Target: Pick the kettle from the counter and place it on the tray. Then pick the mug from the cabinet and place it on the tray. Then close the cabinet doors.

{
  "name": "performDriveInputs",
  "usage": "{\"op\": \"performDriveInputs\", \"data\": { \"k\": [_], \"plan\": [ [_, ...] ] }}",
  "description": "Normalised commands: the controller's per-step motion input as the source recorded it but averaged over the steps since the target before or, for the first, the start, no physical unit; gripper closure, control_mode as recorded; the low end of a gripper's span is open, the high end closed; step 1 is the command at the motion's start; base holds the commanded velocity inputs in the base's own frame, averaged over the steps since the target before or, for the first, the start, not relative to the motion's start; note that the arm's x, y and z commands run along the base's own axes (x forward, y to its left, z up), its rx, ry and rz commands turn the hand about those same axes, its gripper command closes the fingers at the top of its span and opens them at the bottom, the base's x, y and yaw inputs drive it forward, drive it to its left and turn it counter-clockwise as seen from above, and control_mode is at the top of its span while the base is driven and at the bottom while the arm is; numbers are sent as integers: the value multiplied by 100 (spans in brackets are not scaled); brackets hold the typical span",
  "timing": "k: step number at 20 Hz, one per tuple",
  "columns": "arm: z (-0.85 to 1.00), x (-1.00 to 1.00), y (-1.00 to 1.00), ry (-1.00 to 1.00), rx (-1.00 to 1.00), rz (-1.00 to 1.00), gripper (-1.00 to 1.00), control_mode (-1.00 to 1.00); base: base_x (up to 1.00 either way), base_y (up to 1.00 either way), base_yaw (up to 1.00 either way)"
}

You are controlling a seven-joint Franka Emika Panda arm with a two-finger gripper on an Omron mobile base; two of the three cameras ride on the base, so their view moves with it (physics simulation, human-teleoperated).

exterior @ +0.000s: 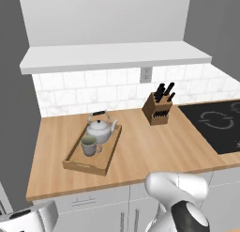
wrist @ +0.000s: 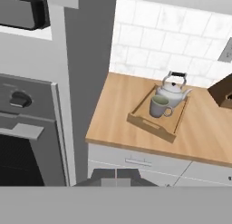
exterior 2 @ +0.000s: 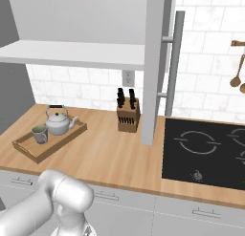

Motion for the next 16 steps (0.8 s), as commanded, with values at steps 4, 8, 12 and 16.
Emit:
{"op": "performDriveInputs", "data": {
  "k": [4,8,12,16],
  "plan": [
    [30,4,18,-6,0,-2,100,-100,0,0,0],
    [33,2,24,-4,0,-2,100,-100,0,0,0],
    [27,3,19,-8,0,-2,100,-100,0,0,0],
    [32,0,8,-9,0,-1,100,-100,0,0,0]
  ]
}}
